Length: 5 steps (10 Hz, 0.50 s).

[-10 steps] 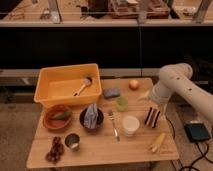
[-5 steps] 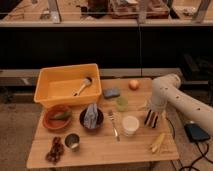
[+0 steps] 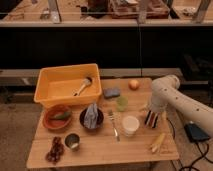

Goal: Place eraser in table surface

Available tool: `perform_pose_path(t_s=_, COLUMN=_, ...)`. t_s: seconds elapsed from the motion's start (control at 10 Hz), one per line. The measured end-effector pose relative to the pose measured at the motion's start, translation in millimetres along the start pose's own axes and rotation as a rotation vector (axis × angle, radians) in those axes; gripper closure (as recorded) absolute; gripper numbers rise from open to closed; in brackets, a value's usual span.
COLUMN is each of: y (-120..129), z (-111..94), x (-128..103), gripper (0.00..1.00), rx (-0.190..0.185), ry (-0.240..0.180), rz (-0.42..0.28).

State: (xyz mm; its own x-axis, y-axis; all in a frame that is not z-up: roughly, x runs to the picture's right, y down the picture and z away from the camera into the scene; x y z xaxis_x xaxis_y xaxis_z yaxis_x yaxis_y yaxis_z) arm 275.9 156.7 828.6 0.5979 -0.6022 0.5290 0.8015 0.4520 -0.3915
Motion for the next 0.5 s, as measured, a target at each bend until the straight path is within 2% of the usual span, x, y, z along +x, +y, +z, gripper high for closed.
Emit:
perform_pose_path(t_s=0.2, y=3.0, z=9.1, x=5.0, gripper=0.2, rx=-0.022, ry=-0.03, rz=0.018)
perform_pose_path(t_s=0.5, y=16.4, z=51.4, x=15.7, gripper=0.2, rx=-0.04, ry=-0.095, rz=0.039)
